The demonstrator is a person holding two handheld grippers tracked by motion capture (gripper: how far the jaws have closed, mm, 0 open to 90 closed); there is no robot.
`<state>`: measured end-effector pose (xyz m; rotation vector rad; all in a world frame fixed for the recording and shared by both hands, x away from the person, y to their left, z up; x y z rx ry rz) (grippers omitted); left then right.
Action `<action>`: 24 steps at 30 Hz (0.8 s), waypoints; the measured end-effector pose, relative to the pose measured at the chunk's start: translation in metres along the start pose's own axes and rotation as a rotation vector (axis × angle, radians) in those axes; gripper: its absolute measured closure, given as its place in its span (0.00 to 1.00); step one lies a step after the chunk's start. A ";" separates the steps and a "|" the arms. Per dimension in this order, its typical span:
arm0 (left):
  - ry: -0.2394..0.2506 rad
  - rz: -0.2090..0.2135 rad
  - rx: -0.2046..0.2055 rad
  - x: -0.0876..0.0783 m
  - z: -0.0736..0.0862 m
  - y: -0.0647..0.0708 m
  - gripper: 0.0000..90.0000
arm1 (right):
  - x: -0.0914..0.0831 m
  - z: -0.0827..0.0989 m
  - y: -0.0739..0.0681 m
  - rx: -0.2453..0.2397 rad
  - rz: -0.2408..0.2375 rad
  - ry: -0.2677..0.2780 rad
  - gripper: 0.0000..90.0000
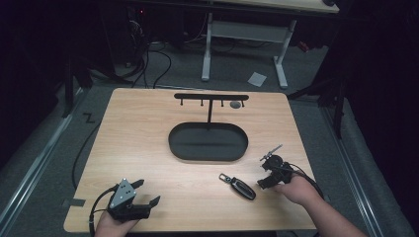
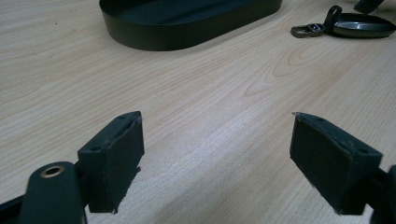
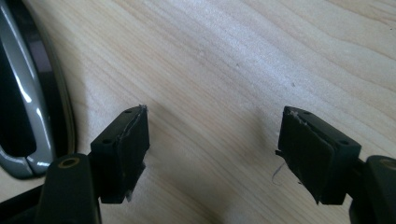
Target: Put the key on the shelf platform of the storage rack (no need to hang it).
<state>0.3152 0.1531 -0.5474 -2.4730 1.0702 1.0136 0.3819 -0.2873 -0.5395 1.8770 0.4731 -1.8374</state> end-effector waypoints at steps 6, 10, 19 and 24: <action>-0.001 0.003 0.002 0.000 0.000 0.001 0.20 | -0.009 -0.002 -0.003 -0.040 -0.003 -0.061 0.27; -0.003 0.005 0.004 0.000 0.000 0.001 0.20 | -0.014 -0.002 -0.008 -0.076 0.001 -0.098 0.27; -0.001 0.008 0.007 0.000 0.000 0.001 0.20 | -0.024 -0.004 -0.024 -0.124 -0.003 -0.138 0.26; -0.002 0.009 0.010 0.000 -0.001 0.002 0.20 | -0.028 -0.007 -0.038 -0.176 0.000 -0.128 0.24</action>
Point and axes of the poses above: each handheld gripper's, and its own axes: x roughly forward along the jaws, z roughly out of its underside, y roughly to its right, the point moved 5 cm from there along x, roughly forward along the jaws, and after that the axes turned 14 degrees about -y, right-handed, at the moved point
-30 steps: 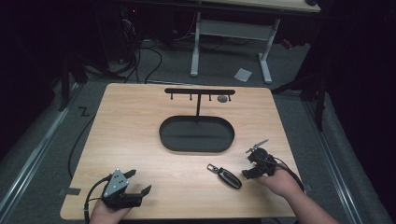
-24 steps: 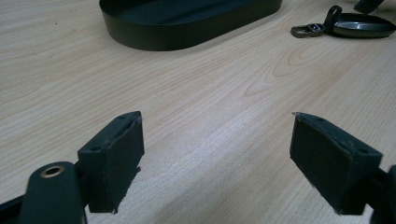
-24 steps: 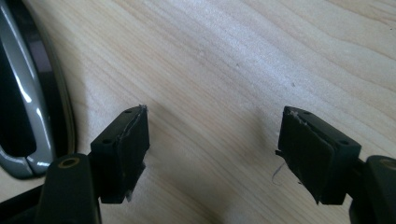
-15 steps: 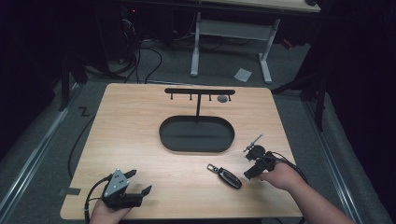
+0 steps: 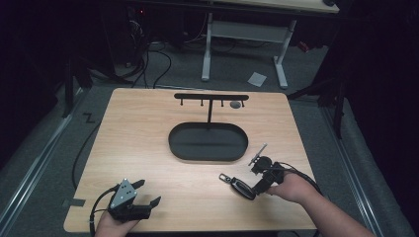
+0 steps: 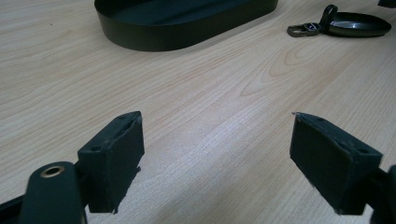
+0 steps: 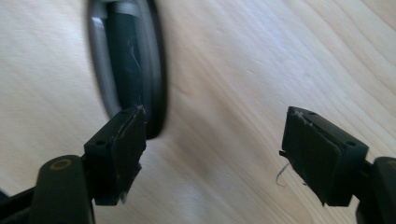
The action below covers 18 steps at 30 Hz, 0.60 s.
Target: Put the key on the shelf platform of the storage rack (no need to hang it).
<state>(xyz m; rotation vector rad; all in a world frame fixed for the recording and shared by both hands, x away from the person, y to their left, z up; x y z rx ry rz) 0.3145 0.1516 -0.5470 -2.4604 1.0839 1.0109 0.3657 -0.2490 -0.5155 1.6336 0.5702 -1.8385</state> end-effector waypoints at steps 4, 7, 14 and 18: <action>0.001 0.000 -0.002 0.000 0.000 0.000 0.20 | -0.001 -0.006 -0.015 -0.053 -0.012 -0.003 0.22; 0.003 -0.001 -0.003 0.000 0.000 -0.001 0.20 | -0.001 -0.012 -0.025 -0.084 -0.011 0.001 0.22; 0.005 -0.002 -0.003 0.000 0.000 -0.001 0.20 | 0.007 -0.027 -0.038 -0.118 -0.013 -0.010 0.23; 0.004 -0.001 -0.002 -0.001 0.000 -0.001 0.20 | 0.010 -0.031 -0.041 -0.124 -0.010 -0.019 0.23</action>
Point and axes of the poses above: each handheld gripper's, and its own axes: x roughly forward along the jaws, z roughly out of its underside, y roughly to its right, the point moved 5 cm from there along x, roughly forward along the jaws, and after that the axes turned 14 degrees about -y, right-handed, at the moved point
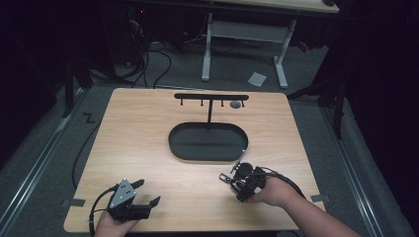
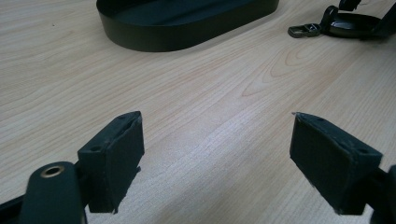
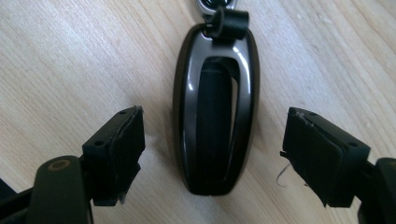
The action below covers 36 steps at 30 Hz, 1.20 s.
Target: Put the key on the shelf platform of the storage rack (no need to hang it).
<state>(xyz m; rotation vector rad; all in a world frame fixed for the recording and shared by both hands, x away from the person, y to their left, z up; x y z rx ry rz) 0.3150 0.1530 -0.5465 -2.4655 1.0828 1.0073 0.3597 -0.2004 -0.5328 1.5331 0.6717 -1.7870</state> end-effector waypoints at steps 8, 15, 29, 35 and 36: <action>-0.001 0.000 0.002 0.000 0.000 0.001 0.20 | 0.004 -0.007 -0.002 0.003 -0.014 -0.003 0.24; -0.001 0.000 0.002 0.000 0.000 0.001 0.20 | 0.007 -0.009 0.000 0.009 -0.029 -0.006 0.36; -0.001 0.000 0.005 0.000 0.000 0.001 0.21 | 0.006 -0.007 0.001 0.039 -0.039 -0.012 0.53; -0.002 0.001 0.004 0.000 0.000 0.001 0.21 | 0.005 -0.009 0.001 0.024 -0.038 -0.044 0.54; -0.002 -0.001 0.005 0.000 0.000 0.001 0.21 | 0.005 -0.009 0.001 0.021 -0.035 -0.047 0.54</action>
Point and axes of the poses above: each handheld gripper's, and its own axes: x roughly forward along the jaws, z roughly out of its underside, y roughly to its right, the point moved 5 cm from there along x, roughly forward along the jaws, and after that the axes turned 14 degrees about -y, right-handed, at the moved point
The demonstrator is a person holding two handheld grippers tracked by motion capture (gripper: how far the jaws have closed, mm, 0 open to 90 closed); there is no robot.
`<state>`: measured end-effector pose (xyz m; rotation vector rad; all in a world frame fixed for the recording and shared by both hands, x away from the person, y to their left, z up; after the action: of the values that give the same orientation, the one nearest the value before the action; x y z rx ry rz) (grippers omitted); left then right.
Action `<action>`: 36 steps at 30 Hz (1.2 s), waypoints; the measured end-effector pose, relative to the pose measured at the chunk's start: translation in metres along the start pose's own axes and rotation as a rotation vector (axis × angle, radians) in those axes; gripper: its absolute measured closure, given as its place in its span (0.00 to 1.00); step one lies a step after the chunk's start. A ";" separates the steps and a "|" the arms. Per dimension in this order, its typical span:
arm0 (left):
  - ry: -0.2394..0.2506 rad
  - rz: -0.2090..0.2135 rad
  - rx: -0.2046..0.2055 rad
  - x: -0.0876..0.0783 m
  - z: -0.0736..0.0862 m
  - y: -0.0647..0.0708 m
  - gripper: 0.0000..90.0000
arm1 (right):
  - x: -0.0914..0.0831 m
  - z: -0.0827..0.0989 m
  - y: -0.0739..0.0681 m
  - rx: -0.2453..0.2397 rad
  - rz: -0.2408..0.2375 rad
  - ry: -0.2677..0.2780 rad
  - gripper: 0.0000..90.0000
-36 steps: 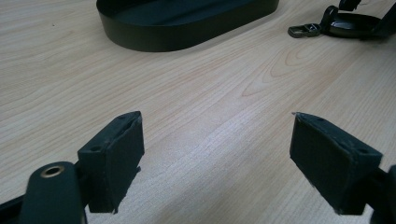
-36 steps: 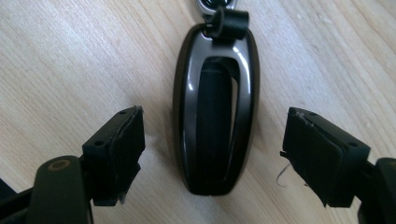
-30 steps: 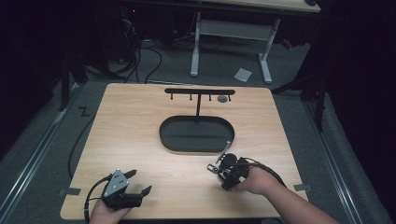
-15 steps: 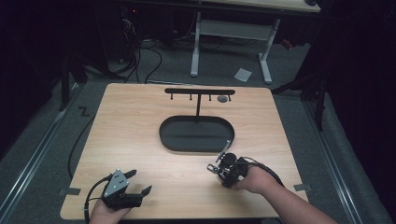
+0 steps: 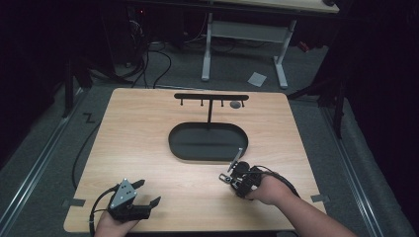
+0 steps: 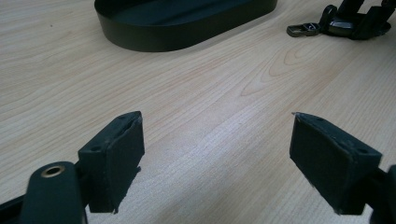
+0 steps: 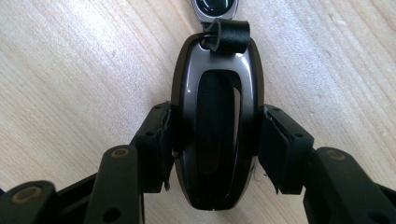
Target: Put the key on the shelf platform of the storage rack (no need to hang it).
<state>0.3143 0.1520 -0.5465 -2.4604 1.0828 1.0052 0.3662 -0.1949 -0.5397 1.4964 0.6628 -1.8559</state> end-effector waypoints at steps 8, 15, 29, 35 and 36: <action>0.000 0.002 -0.005 -0.001 0.001 -0.001 0.21 | -0.013 -0.002 0.003 -0.029 -0.018 -0.002 0.54; 0.000 0.000 -0.004 -0.001 0.001 -0.001 0.21 | -0.045 -0.001 0.012 -0.019 0.022 0.019 0.54; 0.002 0.001 -0.005 -0.002 0.001 -0.001 0.21 | -0.080 -0.004 0.025 0.004 0.045 0.045 0.54; 0.005 0.000 -0.009 -0.002 0.001 -0.002 0.21 | -0.092 -0.013 0.032 0.012 0.059 0.050 0.54; 0.006 -0.001 -0.009 -0.003 0.001 -0.002 0.21 | -0.093 -0.015 0.034 0.008 0.060 0.056 0.54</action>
<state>0.3141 0.1554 -0.5455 -2.4720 1.0812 1.0055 0.4138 -0.1895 -0.4515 1.5618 0.6308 -1.7795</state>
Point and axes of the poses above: each handheld gripper's, and its own axes: x roughly forward along the jaws, z roughly out of its underside, y roughly to its right, the point moved 5 cm from there along x, roughly forward along the jaws, and after that the axes turned 14 degrees about -y, right-handed, at the moved point
